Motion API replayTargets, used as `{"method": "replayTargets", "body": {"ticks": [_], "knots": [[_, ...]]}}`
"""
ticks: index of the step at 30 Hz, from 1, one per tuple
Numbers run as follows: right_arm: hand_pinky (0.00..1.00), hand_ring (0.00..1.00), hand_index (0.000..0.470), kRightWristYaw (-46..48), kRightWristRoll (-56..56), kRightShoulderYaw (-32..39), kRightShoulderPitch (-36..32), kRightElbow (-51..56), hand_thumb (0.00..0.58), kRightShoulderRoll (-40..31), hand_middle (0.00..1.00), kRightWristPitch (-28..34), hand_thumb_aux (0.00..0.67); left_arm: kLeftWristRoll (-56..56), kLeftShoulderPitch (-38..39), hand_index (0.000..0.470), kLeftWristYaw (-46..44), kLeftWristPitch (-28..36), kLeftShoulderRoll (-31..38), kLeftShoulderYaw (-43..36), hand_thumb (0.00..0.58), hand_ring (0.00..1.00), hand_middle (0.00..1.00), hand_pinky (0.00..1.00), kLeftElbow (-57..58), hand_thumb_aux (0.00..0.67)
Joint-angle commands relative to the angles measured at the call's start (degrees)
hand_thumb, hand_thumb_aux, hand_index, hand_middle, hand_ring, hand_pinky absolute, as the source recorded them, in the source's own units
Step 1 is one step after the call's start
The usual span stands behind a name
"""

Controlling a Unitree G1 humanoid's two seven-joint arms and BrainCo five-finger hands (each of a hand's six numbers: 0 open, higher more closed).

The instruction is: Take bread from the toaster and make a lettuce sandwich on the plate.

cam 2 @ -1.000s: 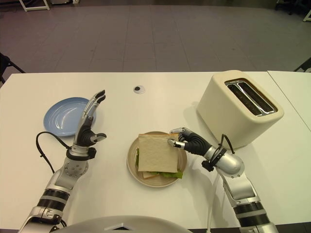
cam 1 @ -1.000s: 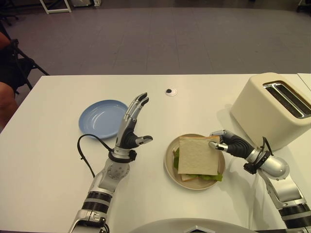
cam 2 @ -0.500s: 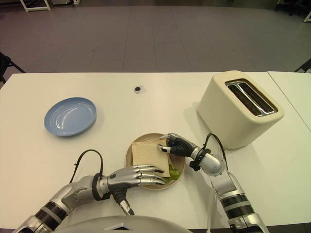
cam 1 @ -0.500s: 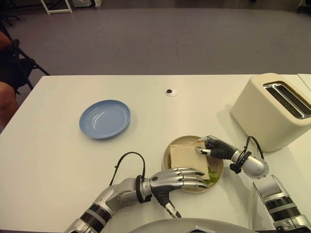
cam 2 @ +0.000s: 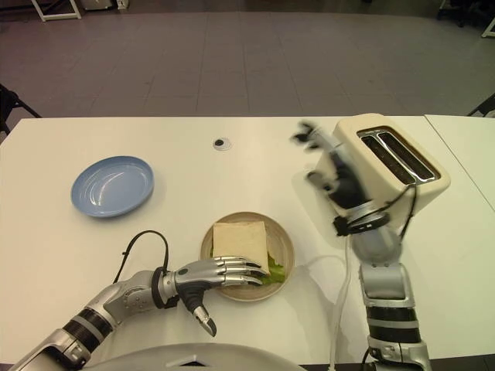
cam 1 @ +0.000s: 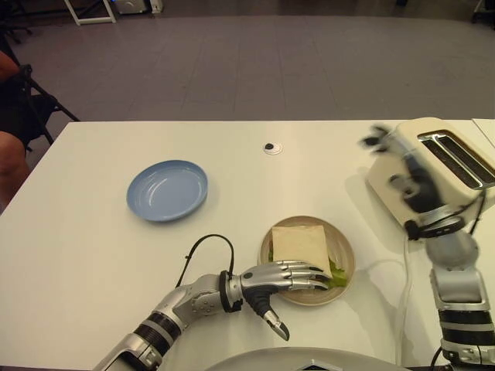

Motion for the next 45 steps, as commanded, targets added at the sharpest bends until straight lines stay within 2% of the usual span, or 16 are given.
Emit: {"method": "replayTargets", "body": {"ticks": [1,3,4,5,6,7,8,9,10,20,32,39,41,43,44,45], "knots": [[0.0,0.0,0.0,4.68,0.11,4.77,6.17,-2.57,0.0,0.06,0.0,-2.01,0.0,0.88,1.66,0.0,1.85,1.23,-0.57,2.73,0.0,0.0,0.0,0.0,1.39,0.0],[0.0,0.0,0.0,6.89,0.3,6.82,9.55,-2.42,0.0,-0.45,0.0,-5.38,0.0,-11.93,2.32,0.0,5.87,0.46,-4.53,6.64,0.0,0.0,0.0,0.0,-4.17,0.0],[0.0,0.0,0.063,7.94,1.73,7.13,10.58,-2.66,0.144,-0.6,0.0,-6.21,0.089,-21.32,3.12,0.0,5.97,1.78,-5.5,6.81,0.0,0.0,0.0,0.0,-8.13,0.0],[0.0,0.0,0.258,9.75,4.75,7.7,11.81,-3.46,0.462,-0.87,0.0,-6.61,0.368,-31.66,4.12,0.0,4.47,4.11,-5.23,5.37,0.0,0.0,0.0,0.0,-12.8,0.0],[0.0,0.0,0.363,12.04,7.8,8.73,13.28,-4.74,0.55,-1.51,0.0,-7.21,0.518,-41.08,5.3,0.0,0.92,6.67,-3.18,2.08,0.0,0.0,0.0,0.0,-17.87,0.0],[0.39,0.39,0.47,14.63,10.79,10.32,14.97,-6.2,0.58,-2.38,0.39,-8.21,0.67,-49.23,6.75,0.286,-4.2,9.22,0.39,-2.13,0.491,0.0,0.0,0.0,-23.15,0.407],[1.0,1.0,0.47,17.72,13.4,12.58,16.8,-7.59,0.58,-3.79,1.0,-9.84,0.67,-54.42,8.09,0.47,-8.98,10.27,4.39,-6.03,0.58,0.12,0.12,0.12,-27.64,0.67],[1.0,1.0,0.47,21.34,14.99,15.72,19.14,-8.9,0.58,-5.89,1.0,-11.9,0.67,-57.96,9.58,0.47,-13.38,11.04,8.17,-8.7,0.58,0.3,0.3,0.3,-31.23,0.67],[1.0,1.0,0.47,25.16,15.6,19.19,21.56,-9.66,0.58,-8.39,1.0,-14.21,0.67,-60.14,10.93,0.47,-16.97,11.69,11.0,-9.79,0.58,1.0,1.0,1.0,-33.28,0.67],[1.0,1.0,0.47,43.58,5.51,40.19,25.29,0.89,0.58,-17.51,1.0,-20.81,0.67,-41.91,16.51,0.47,-31.92,25.97,16.1,-10.28,0.58,1.0,1.0,1.0,-22.06,0.67],[1.0,1.0,0.47,5.8,-26.03,28.8,3.37,22.54,0.58,0.87,1.0,-3.21,0.67,-5.68,-5.69,0.47,4.46,38.71,-3.59,-1.08,0.58,0.96,0.96,0.96,12.02,0.67],[1.0,1.0,0.47,-6.12,-28.57,28.84,-1.97,32.36,0.58,4.23,1.0,-1.59,0.67,-1.74,-10.76,0.47,19.25,34.34,-7.69,2.32,0.58,0.81,0.81,0.81,26.31,0.67],[1.0,1.0,0.47,-6.04,-25.72,28.3,-0.46,30.65,0.58,3.53,1.0,-4.31,0.67,-3.35,-9.13,0.429,20.75,30.61,-7.33,4.35,0.576,0.55,0.55,0.55,24.88,0.612],[1.0,1.0,0.47,-3.9,-20.76,27.54,1.79,26.72,0.58,1.99,1.0,-8.79,0.67,-5.16,-6.35,0.201,20.5,25.57,-5.99,5.96,0.39,0.0,0.0,0.0,20.43,0.286],[0.85,0.85,0.437,-2.02,-15.76,26.43,3.27,23.55,0.577,1.21,0.85,-11.06,0.623,-7.5,-4.43,0.0,18.89,21.71,-5.02,6.85,0.0,0.0,0.0,0.0,16.55,0.0],[0.16,0.16,0.317,-0.4,-10.9,25.15,4.47,20.36,0.519,0.32,0.16,-12.95,0.452,-11.99,-2.52,0.0,16.14,18.23,-4.37,7.88,0.0,0.0,0.0,0.0,12.52,0.0]]}}
